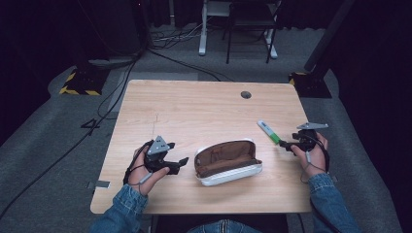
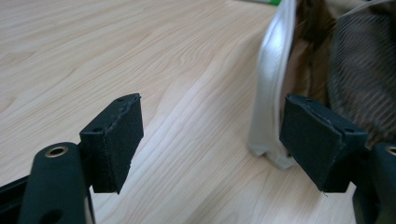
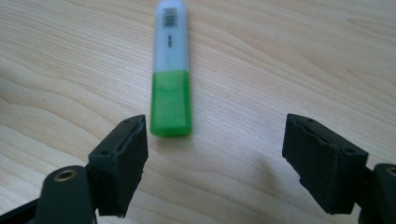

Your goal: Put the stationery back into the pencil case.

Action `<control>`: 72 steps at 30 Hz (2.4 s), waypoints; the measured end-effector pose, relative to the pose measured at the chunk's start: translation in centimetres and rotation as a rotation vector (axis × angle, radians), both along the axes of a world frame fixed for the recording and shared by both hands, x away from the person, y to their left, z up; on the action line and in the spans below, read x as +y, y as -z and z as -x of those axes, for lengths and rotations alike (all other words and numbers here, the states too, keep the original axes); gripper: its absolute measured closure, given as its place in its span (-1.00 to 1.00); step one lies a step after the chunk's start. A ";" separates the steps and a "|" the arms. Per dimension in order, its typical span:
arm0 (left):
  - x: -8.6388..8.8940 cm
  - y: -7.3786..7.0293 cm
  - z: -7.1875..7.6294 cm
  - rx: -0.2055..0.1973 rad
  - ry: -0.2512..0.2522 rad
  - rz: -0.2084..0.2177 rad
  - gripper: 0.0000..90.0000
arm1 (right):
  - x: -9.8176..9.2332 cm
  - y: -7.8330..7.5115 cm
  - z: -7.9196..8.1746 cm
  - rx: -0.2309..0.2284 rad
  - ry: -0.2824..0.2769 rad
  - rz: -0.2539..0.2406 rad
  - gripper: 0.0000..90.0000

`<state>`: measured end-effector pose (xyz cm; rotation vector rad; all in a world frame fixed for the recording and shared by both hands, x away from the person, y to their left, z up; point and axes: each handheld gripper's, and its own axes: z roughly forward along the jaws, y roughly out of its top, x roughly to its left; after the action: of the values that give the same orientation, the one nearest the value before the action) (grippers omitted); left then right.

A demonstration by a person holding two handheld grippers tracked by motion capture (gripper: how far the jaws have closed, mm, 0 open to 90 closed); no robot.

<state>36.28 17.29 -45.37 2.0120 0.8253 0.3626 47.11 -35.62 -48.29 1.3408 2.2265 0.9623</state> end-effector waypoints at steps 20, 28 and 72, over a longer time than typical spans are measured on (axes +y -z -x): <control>4.9 2.7 1.9 0.129 -0.149 -0.138 -0.61 | 3.5 -0.4 -2.8 0.035 -0.079 0.016 -0.03; 5.9 3.3 2.3 0.166 -0.194 -0.173 -0.62 | 4.2 -0.1 -3.5 0.054 -0.078 0.058 0.11; 7.3 5.1 2.3 0.146 -0.224 -0.181 -0.70 | 4.8 -2.0 -3.2 0.053 -0.099 0.071 0.49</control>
<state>33.98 24.62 -50.45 2.1372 1.1502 0.4338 50.26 -30.77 -46.27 1.2495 2.3630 0.8812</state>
